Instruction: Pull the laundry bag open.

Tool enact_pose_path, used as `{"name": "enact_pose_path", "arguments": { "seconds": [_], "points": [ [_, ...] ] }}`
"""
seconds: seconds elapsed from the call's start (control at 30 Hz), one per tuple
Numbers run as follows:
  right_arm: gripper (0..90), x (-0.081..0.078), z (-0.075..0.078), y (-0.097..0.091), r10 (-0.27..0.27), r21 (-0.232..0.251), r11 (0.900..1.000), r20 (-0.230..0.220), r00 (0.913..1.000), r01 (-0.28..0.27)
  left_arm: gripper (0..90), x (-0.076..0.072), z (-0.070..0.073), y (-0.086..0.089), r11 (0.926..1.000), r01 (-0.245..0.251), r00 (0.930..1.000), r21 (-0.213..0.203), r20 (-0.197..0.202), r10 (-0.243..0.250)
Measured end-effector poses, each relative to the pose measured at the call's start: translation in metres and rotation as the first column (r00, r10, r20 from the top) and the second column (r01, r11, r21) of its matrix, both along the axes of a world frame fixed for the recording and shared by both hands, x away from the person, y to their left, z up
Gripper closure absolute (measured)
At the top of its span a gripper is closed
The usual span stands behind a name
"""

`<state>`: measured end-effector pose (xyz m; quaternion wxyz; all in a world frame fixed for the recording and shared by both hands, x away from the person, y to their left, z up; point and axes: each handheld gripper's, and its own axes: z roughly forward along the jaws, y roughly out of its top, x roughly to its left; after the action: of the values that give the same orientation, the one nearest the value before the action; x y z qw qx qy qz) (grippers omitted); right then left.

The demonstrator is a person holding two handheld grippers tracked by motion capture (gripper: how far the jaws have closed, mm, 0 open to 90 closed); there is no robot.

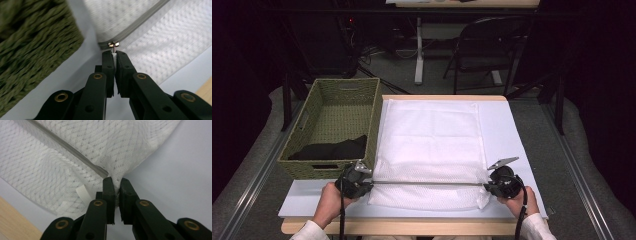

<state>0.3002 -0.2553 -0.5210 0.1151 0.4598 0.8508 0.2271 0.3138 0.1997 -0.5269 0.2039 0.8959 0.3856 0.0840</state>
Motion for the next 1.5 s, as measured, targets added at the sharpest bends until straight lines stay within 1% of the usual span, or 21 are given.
{"name": "enact_pose_path", "arguments": {
  "seconds": [0.07,0.1,0.17,0.23,0.33,0.43,0.47,0.7,0.8,0.83,0.87,0.9,0.93,0.97,1.0,1.07,1.13,1.2,1.27,1.4,1.5],
  "points": [
    [85.1,0.000,0.000,0.000,0.002,0.004,1.0000,0.001,1.0000,-0.002,86.7,0.001,-0.001,0.004,1.0000,-0.007,0.9999,-0.006,-0.007,0.007],
    [85.1,0.000,0.000,0.001,-0.002,0.011,0.9999,-0.001,1.0000,0.002,86.7,0.000,-0.002,0.004,0.9999,-0.011,0.9999,0.004,-0.003,0.011],
    [85.1,0.000,0.000,0.003,0.006,0.000,1.0000,-0.001,1.0000,-0.006,86.7,0.000,-0.003,0.004,0.9998,-0.021,0.9998,0.007,-0.007,0.021],
    [85.0,0.000,-0.002,0.004,0.023,0.002,0.9997,0.007,0.9997,-0.023,86.6,-0.001,-0.003,0.003,0.9997,-0.020,0.9997,0.010,-0.014,0.020],
    [84.9,-0.001,-0.003,0.003,0.019,0.000,0.9998,-0.003,0.9998,-0.019,85.4,-0.003,-0.002,0.001,0.9999,-0.012,0.9997,0.011,-0.023,0.012],
    [84.7,-0.001,-0.002,0.004,0.022,0.002,0.9998,-0.001,0.9998,-0.022,79.8,-0.006,-0.002,-0.001,1.0000,0.004,0.9994,-0.001,-0.035,-0.004],
    [84.5,-0.001,-0.002,0.004,0.021,0.004,0.9998,0.001,0.9998,-0.021,78.7,-0.006,-0.001,-0.002,0.9999,0.010,0.9992,0.004,-0.039,-0.009],
    [80.0,-0.002,0.001,-0.001,0.034,0.028,0.9990,0.002,0.9994,-0.034,72.0,-0.013,0.002,-0.007,0.9996,0.027,0.9991,-0.005,-0.032,-0.028],
    [74.0,-0.002,0.002,-0.004,0.039,0.033,0.9987,0.000,0.9992,-0.039,69.4,-0.015,0.002,-0.011,0.9992,0.040,0.9985,-0.009,-0.036,-0.040],
    [70.0,-0.002,0.002,-0.005,0.037,0.033,0.9987,-0.001,0.9993,-0.037,68.5,-0.015,0.002,-0.013,0.9989,0.045,0.9983,-0.013,-0.037,-0.045],
    [67.9,-0.002,0.002,-0.007,0.049,0.035,0.9982,-0.002,0.9988,-0.049,67.9,-0.015,0.002,-0.014,0.9988,0.047,0.9983,-0.016,-0.035,-0.047],
    [66.0,-0.002,0.003,-0.007,0.041,0.046,0.9981,-0.002,0.9991,-0.041,66.7,-0.015,0.002,-0.015,0.9987,0.046,0.9983,-0.021,-0.035,-0.047],
    [61.3,-0.002,0.003,-0.008,0.046,0.048,0.9978,0.001,0.9989,-0.046,65.2,-0.015,0.002,-0.016,0.9983,0.056,0.9980,-0.017,-0.028,-0.056],
    [57.2,-0.002,0.003,-0.008,0.035,0.052,0.9980,-0.004,0.9994,-0.035,64.0,-0.015,0.001,-0.017,0.9986,0.050,0.9981,-0.019,-0.033,-0.051],
    [55.1,-0.002,0.004,-0.009,0.030,0.040,0.9988,-0.009,0.9995,-0.030,62.2,-0.015,0.000,-0.018,0.9986,0.051,0.9981,-0.014,-0.033,-0.051],
    [47.5,-0.003,0.004,-0.010,0.025,0.053,0.9983,-0.011,0.9996,-0.024,58.6,-0.015,-0.002,-0.019,0.9985,0.050,0.9979,-0.024,-0.040,-0.051],
    [41.9,-0.003,0.005,-0.012,0.039,0.046,0.9982,-0.001,0.9993,-0.039,54.5,-0.016,-0.003,-0.019,0.9984,0.052,0.9977,-0.021,-0.043,-0.053],
    [36.7,-0.005,0.007,-0.010,0.025,0.068,0.9974,-0.011,0.9996,-0.024,48.4,-0.017,-0.002,-0.018,0.9987,0.044,0.9980,-0.024,-0.044,-0.045],
    [33.4,-0.006,0.008,-0.010,0.038,0.069,0.9969,-0.003,0.9993,-0.038,42.9,-0.019,-0.001,-0.017,0.9986,0.046,0.9982,-0.027,-0.037,-0.047],
    [24.1,-0.007,0.009,-0.007,0.055,0.069,0.9961,0.005,0.9985,-0.055,34.3,-0.024,0.003,-0.013,0.9980,0.043,0.9987,-0.048,-0.026,-0.044],
    [17.9,-0.008,0.010,-0.005,0.070,0.081,0.9942,0.012,0.9975,-0.070,27.5,-0.028,0.005,-0.009,0.9969,0.037,0.9992,-0.069,-0.014,-0.038]
  ]
}}
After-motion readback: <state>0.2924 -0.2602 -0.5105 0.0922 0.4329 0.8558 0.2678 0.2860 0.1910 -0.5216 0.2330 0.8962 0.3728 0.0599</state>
